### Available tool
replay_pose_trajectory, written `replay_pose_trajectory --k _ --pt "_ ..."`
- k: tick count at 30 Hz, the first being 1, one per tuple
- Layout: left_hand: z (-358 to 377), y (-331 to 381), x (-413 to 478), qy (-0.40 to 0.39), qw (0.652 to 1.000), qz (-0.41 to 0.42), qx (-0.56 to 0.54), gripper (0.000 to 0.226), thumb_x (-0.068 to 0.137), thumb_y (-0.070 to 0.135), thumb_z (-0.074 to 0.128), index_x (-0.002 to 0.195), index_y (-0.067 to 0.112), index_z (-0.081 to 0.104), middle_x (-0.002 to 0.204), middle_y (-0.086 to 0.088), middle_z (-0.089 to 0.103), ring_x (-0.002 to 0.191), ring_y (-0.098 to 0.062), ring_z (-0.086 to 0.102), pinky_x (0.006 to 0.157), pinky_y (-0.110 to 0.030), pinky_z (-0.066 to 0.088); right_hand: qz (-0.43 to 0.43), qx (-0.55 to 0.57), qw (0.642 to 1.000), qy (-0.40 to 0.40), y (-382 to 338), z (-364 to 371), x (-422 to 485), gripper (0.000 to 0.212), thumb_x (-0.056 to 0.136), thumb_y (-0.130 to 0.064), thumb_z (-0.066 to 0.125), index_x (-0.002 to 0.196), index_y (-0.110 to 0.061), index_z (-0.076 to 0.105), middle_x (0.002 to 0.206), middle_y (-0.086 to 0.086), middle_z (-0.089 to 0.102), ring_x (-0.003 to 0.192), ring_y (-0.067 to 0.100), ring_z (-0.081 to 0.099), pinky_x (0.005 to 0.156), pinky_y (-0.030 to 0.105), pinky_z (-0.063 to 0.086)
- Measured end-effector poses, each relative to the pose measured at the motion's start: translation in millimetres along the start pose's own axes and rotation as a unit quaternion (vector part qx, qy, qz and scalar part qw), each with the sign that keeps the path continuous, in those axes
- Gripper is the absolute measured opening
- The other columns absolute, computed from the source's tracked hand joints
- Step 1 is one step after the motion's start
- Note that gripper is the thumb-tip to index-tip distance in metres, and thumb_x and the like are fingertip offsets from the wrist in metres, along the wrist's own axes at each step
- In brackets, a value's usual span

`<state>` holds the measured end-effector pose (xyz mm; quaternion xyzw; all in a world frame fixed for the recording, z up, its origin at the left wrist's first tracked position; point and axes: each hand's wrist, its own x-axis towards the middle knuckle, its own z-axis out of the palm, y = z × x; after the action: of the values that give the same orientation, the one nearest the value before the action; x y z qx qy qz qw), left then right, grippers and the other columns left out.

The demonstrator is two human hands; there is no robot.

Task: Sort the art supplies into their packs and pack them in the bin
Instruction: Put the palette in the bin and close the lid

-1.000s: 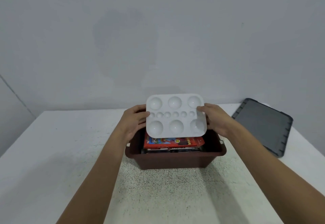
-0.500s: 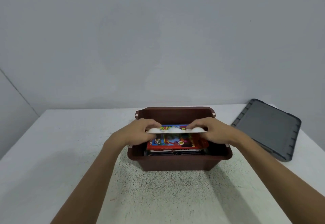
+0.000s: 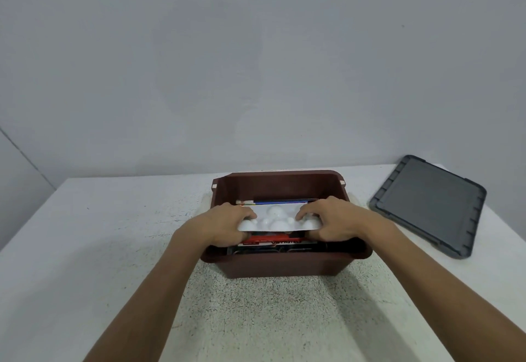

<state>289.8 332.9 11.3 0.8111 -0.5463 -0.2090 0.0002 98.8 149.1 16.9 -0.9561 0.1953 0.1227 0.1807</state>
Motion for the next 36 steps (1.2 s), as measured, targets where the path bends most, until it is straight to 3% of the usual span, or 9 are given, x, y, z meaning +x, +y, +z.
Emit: replay_pose_trajectory --k 5,9,12,18,23,27,30,36 --pt "-1.4 4.8 -0.2 -0.006 1.000 -0.005 0.012 0.057 0.093 0.040 0.058 0.144 0.028 0.039 0.141 -0.005 0.050 0.121 -0.024 0.051 0.101 -0.035 0.042 0.009 -0.019 1.000 0.010 -1.8 1.2 -0.7 0.053 0.076 -0.063 0.059 0.125 -0.043 0.055 0.128 -0.005 0.061 0.110 0.020 0.058 0.096 0.038 0.047" --pt "2.3 10.7 0.8 -0.003 1.000 -0.004 0.022 0.082 0.082 0.069 0.057 0.146 0.022 0.037 0.147 0.000 0.045 0.128 -0.021 0.047 0.105 -0.035 0.040 0.021 -0.045 0.999 0.005 -9.5 3.6 -3.8 0.068 0.075 -0.076 0.058 0.132 -0.040 0.049 0.124 0.000 0.059 0.112 0.022 0.055 0.087 0.033 0.043" --pt "5.6 13.9 2.5 0.007 1.000 -0.021 0.005 0.097 0.073 0.085 0.048 0.146 0.022 0.038 0.150 0.004 0.041 0.133 -0.017 0.043 0.107 -0.034 0.037 0.023 -0.056 0.998 0.015 -11.6 8.0 -3.0 0.075 0.072 -0.084 0.051 0.132 -0.039 0.048 0.125 -0.002 0.060 0.114 0.020 0.055 0.090 0.034 0.043" --pt "8.5 16.3 3.9 0.043 0.999 -0.025 0.009 0.082 0.086 0.077 0.035 0.143 0.019 0.043 0.148 0.005 0.044 0.132 -0.015 0.045 0.106 -0.037 0.036 -0.009 -0.074 0.994 0.074 -10.2 17.1 -6.3 0.073 0.075 -0.086 0.040 0.128 -0.037 0.052 0.132 -0.014 0.058 0.118 0.016 0.054 0.093 0.037 0.046" --pt "10.5 15.0 7.3 0.089 0.995 -0.024 -0.022 0.067 0.092 0.069 0.035 0.128 0.017 0.057 0.133 0.003 0.055 0.120 -0.014 0.051 0.100 -0.039 0.043 -0.022 -0.080 0.992 0.091 -9.0 20.4 -5.9 0.076 0.076 -0.087 0.036 0.130 -0.036 0.053 0.136 -0.020 0.052 0.122 0.015 0.052 0.097 0.037 0.045" --pt "13.2 13.0 10.4 0.113 0.993 -0.017 -0.025 0.061 0.093 0.064 0.039 0.127 0.017 0.059 0.130 0.001 0.055 0.115 -0.015 0.055 0.093 -0.031 0.044 -0.030 -0.082 0.991 0.106 -7.4 22.0 -5.0 0.077 0.078 -0.085 0.036 0.132 -0.033 0.053 0.138 -0.017 0.052 0.123 0.016 0.053 0.099 0.038 0.044" --pt "14.0 12.4 11.4 0.129 0.991 -0.013 -0.025 0.057 0.094 0.062 0.042 0.128 0.019 0.059 0.134 0.002 0.053 0.114 -0.016 0.056 0.095 -0.033 0.043 -0.036 -0.083 0.988 0.124 -8.2 22.2 -5.0 0.075 0.081 -0.082 0.039 0.135 -0.031 0.052 0.141 -0.014 0.051 0.124 0.018 0.052 0.100 0.039 0.044" --pt "13.6 15.3 12.0 0.161 0.986 -0.020 -0.038 0.051 0.094 0.060 0.043 0.125 0.023 0.059 0.133 0.005 0.051 0.109 -0.015 0.058 0.089 -0.032 0.046 -0.048 -0.013 0.980 0.192 -3.9 22.4 -2.5 0.056 0.092 -0.063 0.046 0.127 -0.021 0.059 0.131 -0.006 0.058 0.117 0.017 0.054 0.097 0.038 0.046"
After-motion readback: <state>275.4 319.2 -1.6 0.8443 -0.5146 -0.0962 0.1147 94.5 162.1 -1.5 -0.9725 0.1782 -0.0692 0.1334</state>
